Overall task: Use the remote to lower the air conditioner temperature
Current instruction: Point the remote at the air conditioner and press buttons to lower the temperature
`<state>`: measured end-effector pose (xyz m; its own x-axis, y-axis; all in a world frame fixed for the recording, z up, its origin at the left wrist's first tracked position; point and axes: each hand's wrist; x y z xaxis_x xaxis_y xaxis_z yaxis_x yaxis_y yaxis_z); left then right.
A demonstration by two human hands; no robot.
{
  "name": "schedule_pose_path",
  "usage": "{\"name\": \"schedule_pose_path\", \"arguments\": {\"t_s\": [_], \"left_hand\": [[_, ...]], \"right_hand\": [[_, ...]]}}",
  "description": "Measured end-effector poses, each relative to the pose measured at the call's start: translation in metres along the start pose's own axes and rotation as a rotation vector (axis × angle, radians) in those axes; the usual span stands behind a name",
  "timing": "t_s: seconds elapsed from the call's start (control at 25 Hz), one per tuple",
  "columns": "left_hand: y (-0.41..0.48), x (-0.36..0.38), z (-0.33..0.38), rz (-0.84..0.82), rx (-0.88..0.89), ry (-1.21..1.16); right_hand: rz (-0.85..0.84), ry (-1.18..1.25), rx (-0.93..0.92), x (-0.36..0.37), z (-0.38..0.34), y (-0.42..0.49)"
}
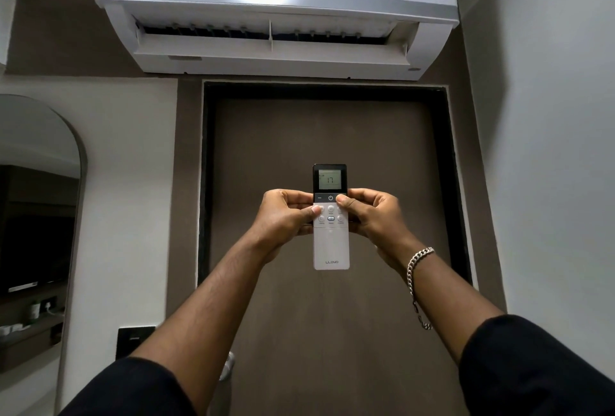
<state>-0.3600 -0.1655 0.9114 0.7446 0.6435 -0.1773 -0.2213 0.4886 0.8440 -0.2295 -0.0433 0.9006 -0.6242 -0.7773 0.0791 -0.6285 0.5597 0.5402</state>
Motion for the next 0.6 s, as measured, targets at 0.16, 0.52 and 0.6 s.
{"name": "schedule_pose_path", "arguments": {"t_s": [0.16, 0.52, 0.6], "left_hand": [[0.0022, 0.0026, 0.0018, 0.003, -0.003, 0.009], [0.0018, 0.0029, 0.0073, 0.006, -0.003, 0.019], [0.0014, 0.0035, 0.0083, 0.011, 0.003, 0.018]], "right_hand": [[-0.002, 0.018, -0.007, -0.0012, -0.0067, -0.0038], [-0.014, 0.002, -0.007, -0.0019, -0.0083, -0.0034], [-0.004, 0.021, -0.015, -0.0008, -0.0094, -0.0045]]}}
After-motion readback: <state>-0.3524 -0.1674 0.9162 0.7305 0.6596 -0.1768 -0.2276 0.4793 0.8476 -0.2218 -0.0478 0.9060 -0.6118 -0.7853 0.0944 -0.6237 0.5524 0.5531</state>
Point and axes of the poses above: each hand's wrist, its own y-axis towards the middle knuckle, its own x-axis out of the palm, z = x × y, and after that the axes turned 13 degrees about x, right-handed
